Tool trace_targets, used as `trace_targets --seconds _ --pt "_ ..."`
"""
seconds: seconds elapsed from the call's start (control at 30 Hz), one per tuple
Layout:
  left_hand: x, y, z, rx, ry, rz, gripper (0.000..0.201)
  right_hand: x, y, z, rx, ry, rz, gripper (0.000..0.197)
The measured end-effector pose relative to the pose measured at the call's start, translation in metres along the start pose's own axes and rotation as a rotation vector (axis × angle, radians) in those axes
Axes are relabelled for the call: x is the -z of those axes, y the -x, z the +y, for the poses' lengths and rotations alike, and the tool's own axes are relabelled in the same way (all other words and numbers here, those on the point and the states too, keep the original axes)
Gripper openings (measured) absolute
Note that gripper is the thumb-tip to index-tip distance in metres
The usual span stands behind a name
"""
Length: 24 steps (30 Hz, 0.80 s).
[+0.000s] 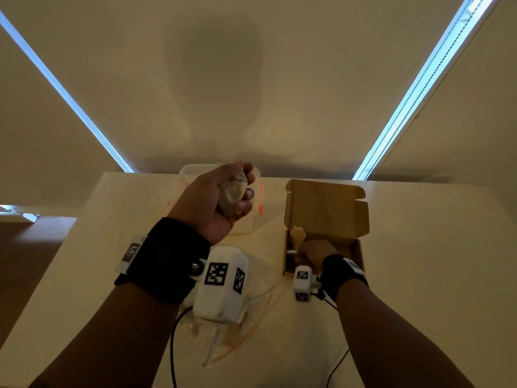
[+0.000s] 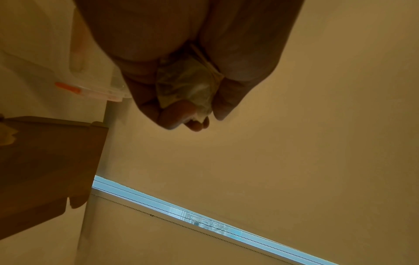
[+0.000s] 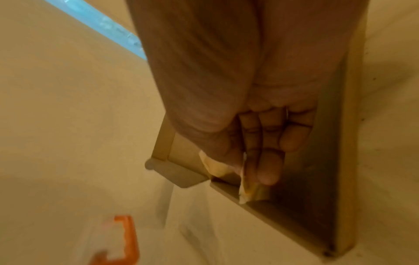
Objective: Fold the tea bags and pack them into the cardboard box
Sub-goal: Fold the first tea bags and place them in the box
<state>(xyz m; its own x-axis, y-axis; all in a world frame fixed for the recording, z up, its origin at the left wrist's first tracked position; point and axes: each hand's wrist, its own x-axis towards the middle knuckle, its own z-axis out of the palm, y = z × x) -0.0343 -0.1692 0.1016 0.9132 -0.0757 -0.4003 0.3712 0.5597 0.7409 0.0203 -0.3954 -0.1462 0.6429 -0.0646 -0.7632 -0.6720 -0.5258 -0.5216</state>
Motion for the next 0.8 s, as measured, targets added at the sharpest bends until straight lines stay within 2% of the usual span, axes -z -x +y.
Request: trace_targets --seconds 0.1,0.13,0.2,0.37,0.5,0.63,0.7,0.8 --pt "0.001 0.001 -0.001 0.006 -0.010 -0.008 0.016 0.008 -0.004 -0.004 -0.082 -0.240 -0.084 0.016" --pt "0.002 0.001 -0.002 0.005 -0.012 -0.005 0.019 0.010 -0.007 -0.003 -0.072 -0.262 -0.092 0.015" --pt "0.005 0.002 -0.003 0.002 -0.023 0.003 0.022 0.009 -0.007 -0.003 -0.035 -0.240 -0.100 0.026" --pt "0.014 0.000 -0.008 0.023 -0.019 0.033 0.017 -0.008 -0.019 0.006 0.009 -0.474 0.030 0.015" --pt "0.021 -0.003 -0.014 0.033 -0.031 0.024 0.020 -0.018 -0.030 0.014 0.049 -0.489 0.144 0.015" --pt "0.028 -0.006 -0.018 0.045 -0.036 0.041 0.019 -0.024 -0.036 0.015 0.083 -0.350 0.261 0.013" --pt "0.028 -0.008 -0.019 0.049 -0.032 0.046 0.019 -0.023 -0.031 0.013 0.079 -0.357 0.298 0.021" --pt "0.028 -0.009 -0.018 0.048 -0.033 0.043 0.019 -0.022 -0.024 0.013 0.084 -0.365 0.311 0.023"
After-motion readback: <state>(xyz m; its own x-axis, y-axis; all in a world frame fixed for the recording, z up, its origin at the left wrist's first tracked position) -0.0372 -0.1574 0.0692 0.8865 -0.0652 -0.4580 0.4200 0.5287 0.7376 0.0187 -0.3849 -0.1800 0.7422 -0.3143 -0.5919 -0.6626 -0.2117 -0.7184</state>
